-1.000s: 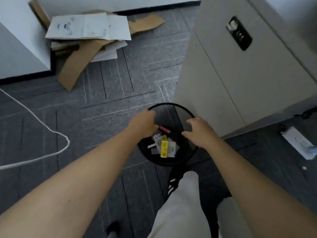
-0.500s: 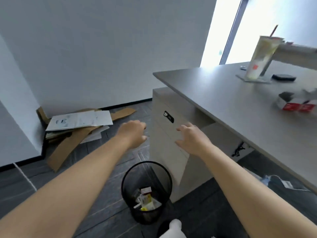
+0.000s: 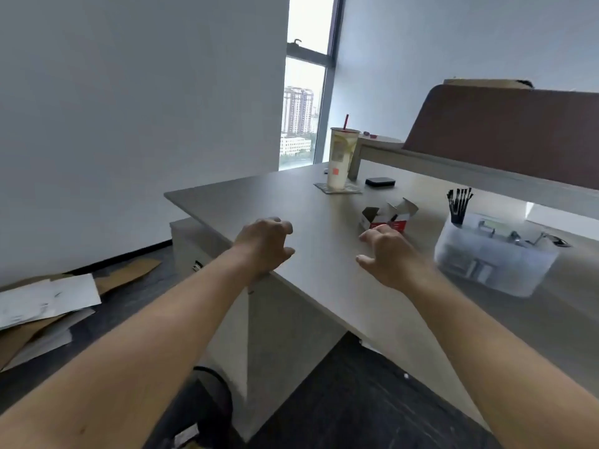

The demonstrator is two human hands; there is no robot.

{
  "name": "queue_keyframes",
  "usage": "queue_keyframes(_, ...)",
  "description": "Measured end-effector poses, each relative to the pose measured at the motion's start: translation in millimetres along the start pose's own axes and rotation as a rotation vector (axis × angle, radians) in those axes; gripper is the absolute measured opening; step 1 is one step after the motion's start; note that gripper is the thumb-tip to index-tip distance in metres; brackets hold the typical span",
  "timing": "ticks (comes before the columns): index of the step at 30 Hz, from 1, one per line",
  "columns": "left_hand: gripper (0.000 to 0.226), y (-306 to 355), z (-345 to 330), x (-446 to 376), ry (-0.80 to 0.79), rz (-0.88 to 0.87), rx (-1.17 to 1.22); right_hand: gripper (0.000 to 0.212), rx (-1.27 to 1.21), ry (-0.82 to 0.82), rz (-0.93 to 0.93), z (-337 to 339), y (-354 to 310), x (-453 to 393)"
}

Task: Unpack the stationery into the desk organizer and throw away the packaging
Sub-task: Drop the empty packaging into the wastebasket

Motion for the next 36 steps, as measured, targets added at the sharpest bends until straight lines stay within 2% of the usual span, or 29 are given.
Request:
queue_keyframes(4,0.048,32.7,-37.4,-43.4,-0.044,-0.015,0.076,0.046,0.002,0.021,-0.108,-5.1,59.0,-31.8)
queue_keyframes(8,0.064,54.0,-73.6,-91.5,-0.077,0.030,0.228,0.054,-0.056,0.056,-0.206,-24.9,103.0,-64.0)
queue_keyframes(14,0.093,87.7,-120.4,-150.6,-0.139,0.043,0.377,0.066,-0.152,0.118,-0.315,-57.3,133.4,-102.1)
queue_keyframes(17,0.100,100.9,-138.5,-170.3,-0.158,0.065,0.465,0.068,-0.197,0.149,-0.351,-66.3,146.0,-113.0)
queue_keyframes(24,0.070,91.0,-140.1,-181.8,-0.074,0.081,0.524,0.054,-0.294,0.210,-0.370,-69.3,151.5,-128.5)
queue_keyframes(30,0.065,52.5,-122.0,-168.9,0.028,0.112,0.531,0.041,-0.351,0.252,-0.338,-71.5,142.9,-138.1)
queue_keyframes(33,0.063,38.1,-113.7,-156.9,0.067,0.127,0.542,0.040,-0.395,0.293,-0.286,-68.5,137.5,-133.4)
queue_keyframes(36,0.061,23.3,-98.7,-135.5,0.112,0.153,0.548,0.054,-0.479,0.321,-0.266,-61.5,123.7,-120.3)
Point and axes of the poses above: each hand's wrist, its own x-axis away from the middle knuckle, its own z-axis out of the back of the hand, y = z × x, the point moved 6 cm from there along -x, towards the middle knuckle, and after that the axes turned 10 degrees about y, right-handed, at the moved point
